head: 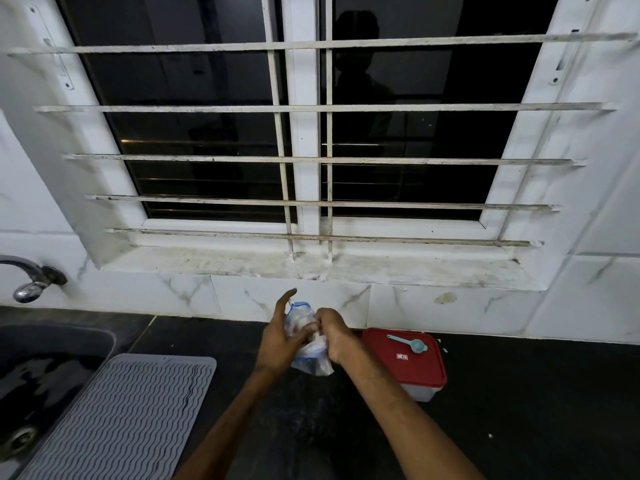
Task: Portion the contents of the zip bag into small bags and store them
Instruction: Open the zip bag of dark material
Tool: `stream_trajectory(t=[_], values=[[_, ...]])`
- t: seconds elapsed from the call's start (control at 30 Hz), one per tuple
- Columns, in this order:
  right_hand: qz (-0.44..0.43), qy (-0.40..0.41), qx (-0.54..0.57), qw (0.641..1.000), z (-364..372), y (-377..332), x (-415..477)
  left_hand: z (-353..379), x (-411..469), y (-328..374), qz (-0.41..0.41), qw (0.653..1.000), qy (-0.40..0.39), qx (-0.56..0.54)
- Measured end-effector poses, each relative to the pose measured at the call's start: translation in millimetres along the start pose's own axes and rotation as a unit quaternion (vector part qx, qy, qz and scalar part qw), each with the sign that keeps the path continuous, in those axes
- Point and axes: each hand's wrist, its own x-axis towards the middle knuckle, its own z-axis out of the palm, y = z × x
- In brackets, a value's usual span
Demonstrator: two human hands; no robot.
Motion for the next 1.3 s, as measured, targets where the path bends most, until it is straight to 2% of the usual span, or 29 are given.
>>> stream_trajectory(t=[0.07, 0.13, 0.2, 0.27, 0.3, 0.37, 0.43, 0.47, 0.53, 0.57, 0.6, 0.7, 0.77, 0.83, 0.9, 0.97, 1.03, 1.1, 1.17, 1.2, 1.27, 1.3], values=[[-0.048, 0.003, -0.09, 0.995, 1, 0, 5, -3, 7, 1, 0.003, 0.997, -0.031, 0.068], [-0.094, 0.012, -0.198, 0.975, -3, 0, 9, -6, 15, 3, -0.04, 0.986, -0.027, 0.159], [-0.148, 0.02, -0.261, 0.954, -6, 4, 7, -4, 18, 2, -0.09, 0.967, 0.009, 0.238], [-0.202, 0.014, -0.312, 0.928, -5, 7, 1, -1, 15, 3, -0.118, 0.956, 0.061, 0.26], [-0.224, 0.005, -0.347, 0.911, -5, 9, -1, 0, 15, 1, -0.138, 0.957, 0.086, 0.239], [-0.271, 0.026, -0.456, 0.847, -9, 15, 2, -1, 17, -8, -0.194, 0.963, 0.125, 0.141], [-0.296, 0.096, -0.538, 0.783, -18, 18, 4, -4, 19, -15, -0.25, 0.955, 0.161, -0.019], [-0.295, 0.119, -0.549, 0.773, -21, 20, 5, -4, 17, -13, -0.267, 0.942, 0.169, -0.116], [-0.278, 0.127, -0.53, 0.791, -23, 20, 5, -3, 11, -4, -0.296, 0.909, 0.144, -0.257], [-0.267, 0.125, -0.511, 0.807, -23, 19, 6, -3, 8, 1, -0.303, 0.902, 0.103, -0.289], [-0.258, 0.124, -0.488, 0.825, -23, 16, 6, -4, 7, 4, -0.304, 0.904, 0.053, -0.295], [-0.22, 0.118, -0.394, 0.885, -23, 9, 10, -14, 0, 8, -0.281, 0.93, -0.081, -0.224], [-0.175, 0.087, -0.296, 0.935, -20, 7, 13, -21, -3, 3, -0.263, 0.945, -0.087, -0.172], [-0.146, 0.067, -0.253, 0.954, -17, 8, 15, -22, -3, -3, -0.198, 0.977, -0.058, -0.05], [-0.131, 0.047, -0.266, 0.954, -13, 10, 15, -21, 0, -9, -0.108, 0.981, -0.039, 0.155], [-0.098, 0.023, -0.277, 0.956, -8, 14, 13, -17, 3, -12, -0.041, 0.938, -0.036, 0.343], [-0.081, 0.024, -0.308, 0.948, -4, 16, 11, -9, 5, -8, 0.007, 0.9, -0.018, 0.435], [-0.133, 0.053, -0.373, 0.917, -3, 16, 13, -4, 10, -6, -0.027, 0.921, -0.007, 0.389], [-0.197, 0.064, -0.385, 0.9, -6, 16, 13, -4, 17, -9, -0.131, 0.962, -0.009, 0.238], [-0.22, 0.055, -0.378, 0.898, -8, 18, 12, -4, 18, -12, -0.19, 0.972, -0.011, 0.136], [-0.256, 0.039, -0.389, 0.884, -13, 25, 14, 1, 14, -13, -0.279, 0.959, 0.015, -0.05], [-0.274, 0.045, -0.405, 0.871, -15, 29, 14, 4, 10, -14, -0.3, 0.947, 0.044, -0.109]])
